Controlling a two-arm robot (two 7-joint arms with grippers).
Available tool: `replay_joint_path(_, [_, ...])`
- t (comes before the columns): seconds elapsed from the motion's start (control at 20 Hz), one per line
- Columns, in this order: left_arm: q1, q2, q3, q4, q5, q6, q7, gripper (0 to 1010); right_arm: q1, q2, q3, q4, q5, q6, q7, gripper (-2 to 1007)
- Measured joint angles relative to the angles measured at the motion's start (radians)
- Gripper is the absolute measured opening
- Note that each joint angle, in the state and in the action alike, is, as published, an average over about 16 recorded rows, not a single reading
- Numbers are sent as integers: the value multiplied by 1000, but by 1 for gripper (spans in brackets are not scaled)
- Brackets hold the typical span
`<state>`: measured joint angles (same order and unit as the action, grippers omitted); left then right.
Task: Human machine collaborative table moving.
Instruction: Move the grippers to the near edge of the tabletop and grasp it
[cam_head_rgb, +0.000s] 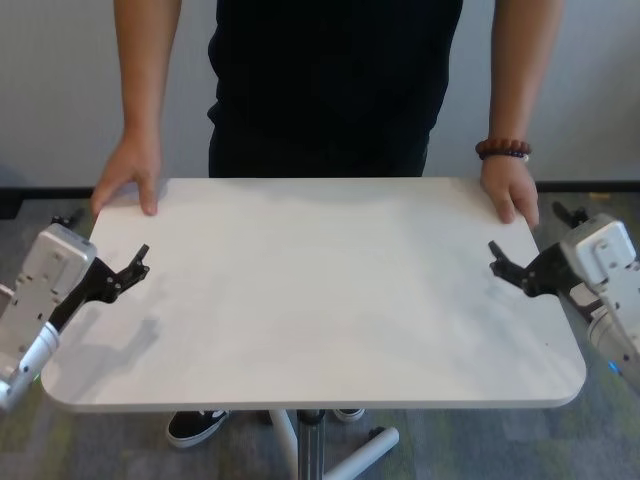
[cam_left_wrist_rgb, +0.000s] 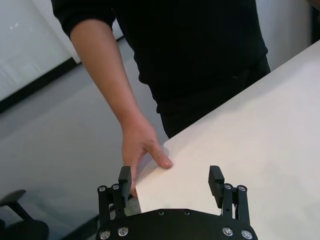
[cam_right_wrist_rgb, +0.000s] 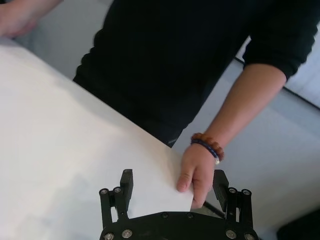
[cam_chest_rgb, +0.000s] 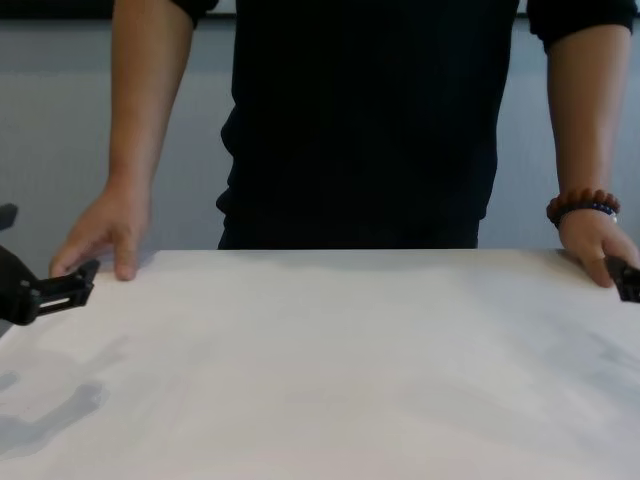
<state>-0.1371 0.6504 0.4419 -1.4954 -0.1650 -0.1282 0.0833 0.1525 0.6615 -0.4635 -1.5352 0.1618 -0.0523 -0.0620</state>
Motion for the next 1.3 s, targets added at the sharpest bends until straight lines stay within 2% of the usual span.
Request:
replay_joint_path(0.4, [121,90,-31,-128,78,-15,34,1000,-93,86,-13,-182,-107,89,-19,1000])
replay_joint_path(0.7, [233,170,-74,-205,112,-29,55,1000,-171,144,-10,-284,-142,118,-12,1000])
replay_joint_path(1.05, [368,256,-132,-259,143,-47,89,1000,-245,196,-3,-355,-159,121,14,1000])
replay_joint_path(1.3, [448,296,-163,-272,156,-62,102,1000,-274,217,-8,-379,-169,128,47,1000])
